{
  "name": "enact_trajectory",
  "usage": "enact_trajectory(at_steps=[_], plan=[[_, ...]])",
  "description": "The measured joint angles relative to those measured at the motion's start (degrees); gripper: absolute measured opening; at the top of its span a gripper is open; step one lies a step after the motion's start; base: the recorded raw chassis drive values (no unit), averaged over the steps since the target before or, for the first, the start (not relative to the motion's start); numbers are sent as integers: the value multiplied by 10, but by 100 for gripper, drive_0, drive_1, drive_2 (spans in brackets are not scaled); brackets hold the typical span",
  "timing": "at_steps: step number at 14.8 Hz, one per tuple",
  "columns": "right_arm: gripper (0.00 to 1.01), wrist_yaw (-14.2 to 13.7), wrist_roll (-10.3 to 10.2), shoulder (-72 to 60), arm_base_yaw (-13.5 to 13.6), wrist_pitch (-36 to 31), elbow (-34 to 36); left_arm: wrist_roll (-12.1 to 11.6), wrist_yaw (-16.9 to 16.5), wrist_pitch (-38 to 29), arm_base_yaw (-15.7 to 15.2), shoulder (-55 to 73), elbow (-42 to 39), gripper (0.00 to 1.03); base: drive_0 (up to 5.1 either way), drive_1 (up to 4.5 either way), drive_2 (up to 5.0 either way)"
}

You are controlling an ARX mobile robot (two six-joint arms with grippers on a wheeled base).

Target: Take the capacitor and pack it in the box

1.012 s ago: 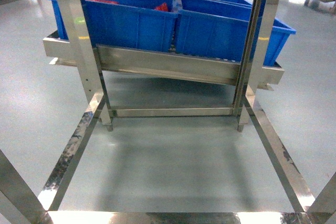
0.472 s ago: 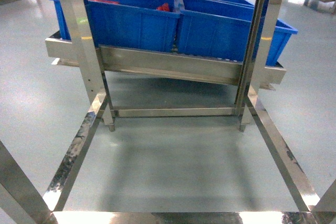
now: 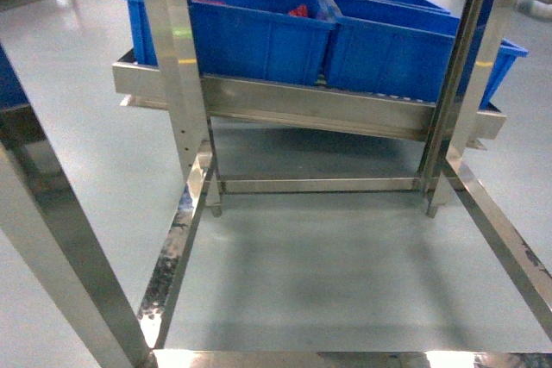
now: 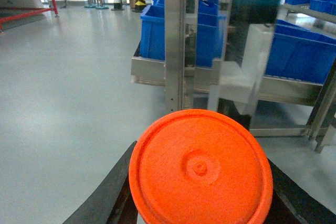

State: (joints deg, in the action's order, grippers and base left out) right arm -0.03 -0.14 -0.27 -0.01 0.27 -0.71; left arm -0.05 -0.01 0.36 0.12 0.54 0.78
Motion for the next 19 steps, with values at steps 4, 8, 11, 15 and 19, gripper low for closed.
enact_trajectory(at_steps=[4,8,11,15,19], plan=[[98,0,0,0,0,-1,0,0,0,1,0,0,0,45,-490,246,246],[98,0,0,0,0,1,0,0,0,0,0,0,0,45,-490,245,245],[98,1,0,0,0,-2,0,0,0,0,0,0,0,45,-489,242,242],[98,0,0,0,0,1,0,0,0,1,0,0,0,45,-489,242,242],[98,0,0,0,0,-1,0,0,0,-1,0,0,0,45,-495,241,241]])
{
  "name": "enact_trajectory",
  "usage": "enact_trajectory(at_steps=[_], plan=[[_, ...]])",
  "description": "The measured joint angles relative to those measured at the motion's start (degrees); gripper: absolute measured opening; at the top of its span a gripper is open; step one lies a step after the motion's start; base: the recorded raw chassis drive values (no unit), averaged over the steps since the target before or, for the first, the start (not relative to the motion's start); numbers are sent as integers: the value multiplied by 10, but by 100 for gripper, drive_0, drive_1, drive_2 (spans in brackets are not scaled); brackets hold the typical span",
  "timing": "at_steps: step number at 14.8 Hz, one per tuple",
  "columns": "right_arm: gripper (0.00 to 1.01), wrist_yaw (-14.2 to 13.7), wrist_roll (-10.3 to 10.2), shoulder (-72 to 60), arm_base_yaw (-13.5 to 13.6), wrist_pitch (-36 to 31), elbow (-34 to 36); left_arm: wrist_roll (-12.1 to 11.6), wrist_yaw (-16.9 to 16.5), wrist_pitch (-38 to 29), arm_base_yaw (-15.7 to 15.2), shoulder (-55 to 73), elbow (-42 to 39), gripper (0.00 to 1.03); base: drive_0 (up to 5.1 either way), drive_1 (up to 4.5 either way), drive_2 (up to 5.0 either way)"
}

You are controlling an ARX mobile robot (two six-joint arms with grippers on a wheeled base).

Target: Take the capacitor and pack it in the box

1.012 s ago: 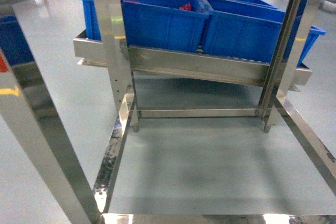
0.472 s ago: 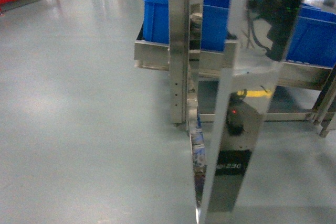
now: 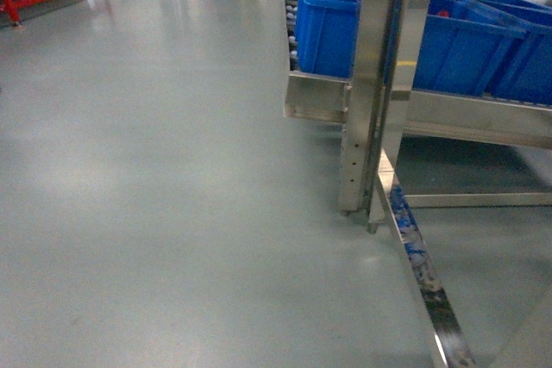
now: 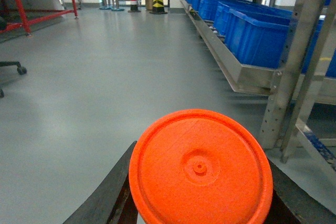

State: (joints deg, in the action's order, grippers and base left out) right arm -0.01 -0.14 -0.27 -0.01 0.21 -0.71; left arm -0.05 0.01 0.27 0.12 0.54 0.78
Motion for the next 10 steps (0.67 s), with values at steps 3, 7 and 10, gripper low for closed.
enact_trajectory(at_steps=[3,7,10], plan=[[98,0,0,0,0,1,0,0,0,2,0,0,0,45,-495,241,241],[98,0,0,0,0,0,0,0,0,-1,0,0,0,45,-497,244,244],[98,0,0,0,0,0,0,0,0,0,0,0,0,45,-501,244,244]])
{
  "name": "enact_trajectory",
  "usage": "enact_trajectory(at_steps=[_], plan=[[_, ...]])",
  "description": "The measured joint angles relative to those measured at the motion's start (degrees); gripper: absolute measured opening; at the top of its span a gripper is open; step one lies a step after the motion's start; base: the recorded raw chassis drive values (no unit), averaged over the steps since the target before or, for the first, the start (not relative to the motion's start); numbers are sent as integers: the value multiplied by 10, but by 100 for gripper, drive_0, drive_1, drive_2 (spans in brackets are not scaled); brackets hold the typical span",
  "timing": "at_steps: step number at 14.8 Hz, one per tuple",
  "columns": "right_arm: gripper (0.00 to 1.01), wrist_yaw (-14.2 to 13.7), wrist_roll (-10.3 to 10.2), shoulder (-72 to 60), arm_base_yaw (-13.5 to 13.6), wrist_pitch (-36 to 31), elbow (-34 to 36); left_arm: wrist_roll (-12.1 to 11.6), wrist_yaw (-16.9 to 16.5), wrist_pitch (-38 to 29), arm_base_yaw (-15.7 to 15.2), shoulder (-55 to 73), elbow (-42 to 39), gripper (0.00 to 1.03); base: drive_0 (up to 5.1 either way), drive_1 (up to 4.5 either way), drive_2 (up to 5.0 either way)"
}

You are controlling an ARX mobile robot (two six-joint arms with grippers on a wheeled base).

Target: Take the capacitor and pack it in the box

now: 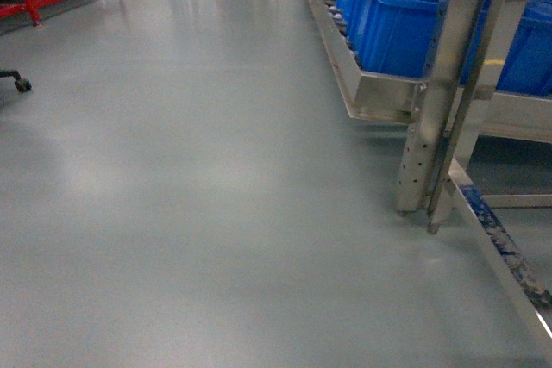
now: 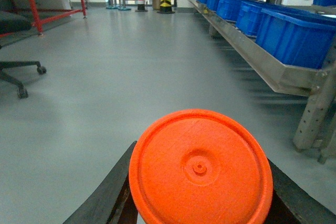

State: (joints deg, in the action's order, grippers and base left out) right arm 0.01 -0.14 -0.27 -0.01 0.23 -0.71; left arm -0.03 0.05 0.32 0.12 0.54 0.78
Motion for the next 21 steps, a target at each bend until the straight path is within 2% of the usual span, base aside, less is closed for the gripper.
enact_trajectory(at_steps=[21], plan=[[98,0,0,0,0,1,0,0,0,1,0,0,0,44,-503,243,243]])
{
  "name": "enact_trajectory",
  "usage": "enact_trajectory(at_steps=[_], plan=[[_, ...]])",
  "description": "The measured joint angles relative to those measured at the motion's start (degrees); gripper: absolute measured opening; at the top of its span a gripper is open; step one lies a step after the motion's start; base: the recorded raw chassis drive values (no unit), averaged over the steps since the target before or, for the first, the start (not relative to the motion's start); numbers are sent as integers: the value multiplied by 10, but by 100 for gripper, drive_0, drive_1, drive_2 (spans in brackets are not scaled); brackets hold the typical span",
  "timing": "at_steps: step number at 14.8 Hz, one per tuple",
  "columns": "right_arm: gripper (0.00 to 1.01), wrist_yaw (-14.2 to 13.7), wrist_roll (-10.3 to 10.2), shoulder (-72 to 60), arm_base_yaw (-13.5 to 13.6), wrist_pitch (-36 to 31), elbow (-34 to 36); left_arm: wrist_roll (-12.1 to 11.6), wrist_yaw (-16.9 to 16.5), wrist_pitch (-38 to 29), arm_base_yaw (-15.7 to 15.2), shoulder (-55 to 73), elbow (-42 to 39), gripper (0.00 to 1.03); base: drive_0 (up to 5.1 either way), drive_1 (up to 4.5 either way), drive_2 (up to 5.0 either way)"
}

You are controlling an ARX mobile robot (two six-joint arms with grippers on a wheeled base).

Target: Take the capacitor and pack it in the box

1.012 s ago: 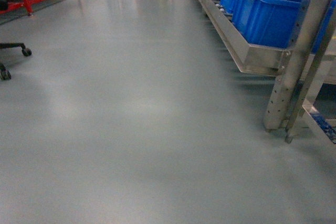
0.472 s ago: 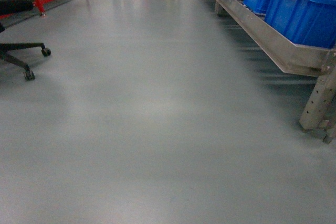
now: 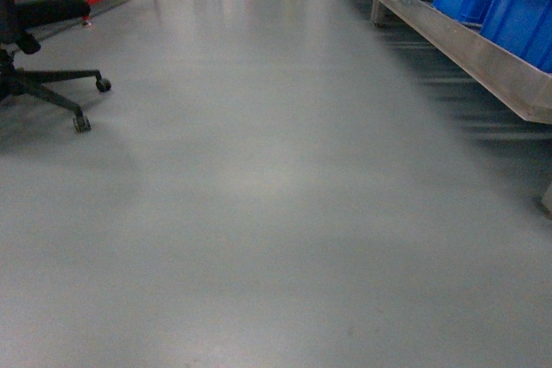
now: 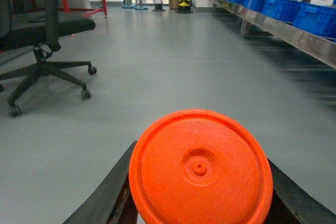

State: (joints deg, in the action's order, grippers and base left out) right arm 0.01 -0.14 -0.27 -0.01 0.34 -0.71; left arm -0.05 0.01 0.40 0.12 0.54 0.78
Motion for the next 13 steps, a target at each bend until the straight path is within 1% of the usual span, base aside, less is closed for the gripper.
enact_trajectory(at_steps=[13], plan=[[98,0,0,0,0,-2,0,0,2,0,0,0,0,44,-500,246,246]])
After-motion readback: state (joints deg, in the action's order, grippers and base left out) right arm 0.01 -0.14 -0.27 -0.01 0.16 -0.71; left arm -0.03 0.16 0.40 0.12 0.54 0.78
